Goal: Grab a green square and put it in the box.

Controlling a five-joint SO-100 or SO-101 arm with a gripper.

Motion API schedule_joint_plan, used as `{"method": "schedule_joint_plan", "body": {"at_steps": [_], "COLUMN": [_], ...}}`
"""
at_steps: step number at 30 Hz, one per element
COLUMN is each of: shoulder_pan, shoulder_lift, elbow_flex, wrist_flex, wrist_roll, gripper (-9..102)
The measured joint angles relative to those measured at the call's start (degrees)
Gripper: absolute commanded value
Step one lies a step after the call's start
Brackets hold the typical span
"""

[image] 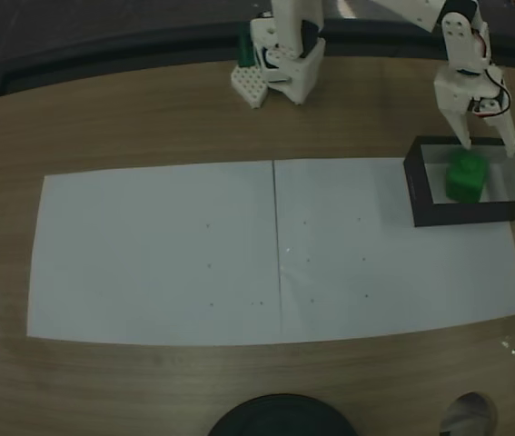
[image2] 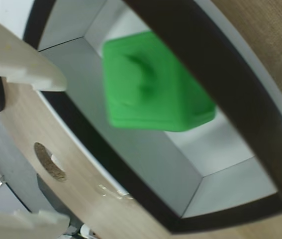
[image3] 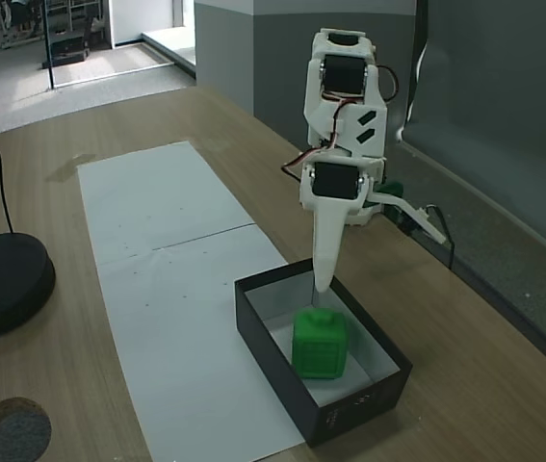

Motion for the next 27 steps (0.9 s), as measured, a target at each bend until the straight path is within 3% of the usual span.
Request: {"method": "schedule_joint_plan", "body": {"at_steps": [4,17,27], "shoulder_pan": [6.94,45.44,55.90], "shoulder_lift": [13.36,68.03,79.45], "elbow_flex": [-1.32,-2.99,-3.08], "wrist_flex": [4.83,25.05,25.22], "wrist_roll": [-2.55,1.23,-5.45], "gripper": [2,3,2]}}
